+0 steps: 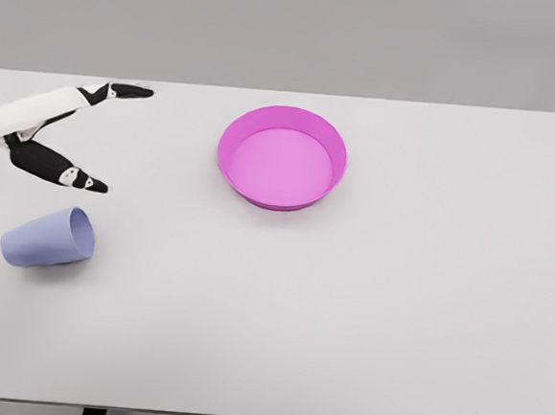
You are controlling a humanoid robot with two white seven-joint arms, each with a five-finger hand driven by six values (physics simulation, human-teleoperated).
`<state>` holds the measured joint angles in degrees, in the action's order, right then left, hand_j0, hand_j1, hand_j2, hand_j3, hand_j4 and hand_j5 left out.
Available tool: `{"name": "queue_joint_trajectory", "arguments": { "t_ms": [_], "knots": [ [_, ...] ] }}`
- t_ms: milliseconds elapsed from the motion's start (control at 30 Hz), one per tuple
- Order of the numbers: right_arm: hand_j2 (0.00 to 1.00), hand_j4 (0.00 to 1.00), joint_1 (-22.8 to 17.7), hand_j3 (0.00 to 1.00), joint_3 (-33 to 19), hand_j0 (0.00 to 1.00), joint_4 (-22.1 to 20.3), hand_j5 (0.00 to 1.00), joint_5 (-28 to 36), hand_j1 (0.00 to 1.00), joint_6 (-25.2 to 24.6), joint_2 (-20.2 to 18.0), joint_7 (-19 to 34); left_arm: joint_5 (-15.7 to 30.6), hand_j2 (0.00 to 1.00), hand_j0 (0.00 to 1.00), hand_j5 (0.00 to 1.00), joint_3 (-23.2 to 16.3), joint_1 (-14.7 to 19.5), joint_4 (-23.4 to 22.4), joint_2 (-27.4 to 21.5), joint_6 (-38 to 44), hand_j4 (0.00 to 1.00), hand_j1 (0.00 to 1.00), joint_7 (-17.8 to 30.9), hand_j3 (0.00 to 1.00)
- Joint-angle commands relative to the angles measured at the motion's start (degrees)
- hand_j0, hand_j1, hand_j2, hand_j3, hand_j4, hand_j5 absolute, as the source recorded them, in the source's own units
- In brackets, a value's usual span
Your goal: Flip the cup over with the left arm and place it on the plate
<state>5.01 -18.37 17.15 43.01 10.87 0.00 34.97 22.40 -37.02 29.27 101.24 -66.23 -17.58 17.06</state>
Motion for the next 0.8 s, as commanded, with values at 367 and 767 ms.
{"name": "queue_joint_trajectory", "arguments": {
  "t_ms": [367,767],
  "knots": [
    [1.0,1.0,0.0,1.0,0.0,1.0,0.0,1.0,0.0,1.0,0.0,0.0,0.0,6.2,1.0,1.0,1.0,0.2,-1.8,0.1,-7.4,-2.2,1.0,1.0,11.8,1.0],
    [1.0,1.0,0.0,1.0,0.0,1.0,0.0,1.0,0.0,1.0,0.0,0.0,0.0,-1.2,1.0,1.0,1.0,0.7,-7.5,0.0,-4.7,-11.0,1.0,1.0,-8.0,1.0]
  ]
}}
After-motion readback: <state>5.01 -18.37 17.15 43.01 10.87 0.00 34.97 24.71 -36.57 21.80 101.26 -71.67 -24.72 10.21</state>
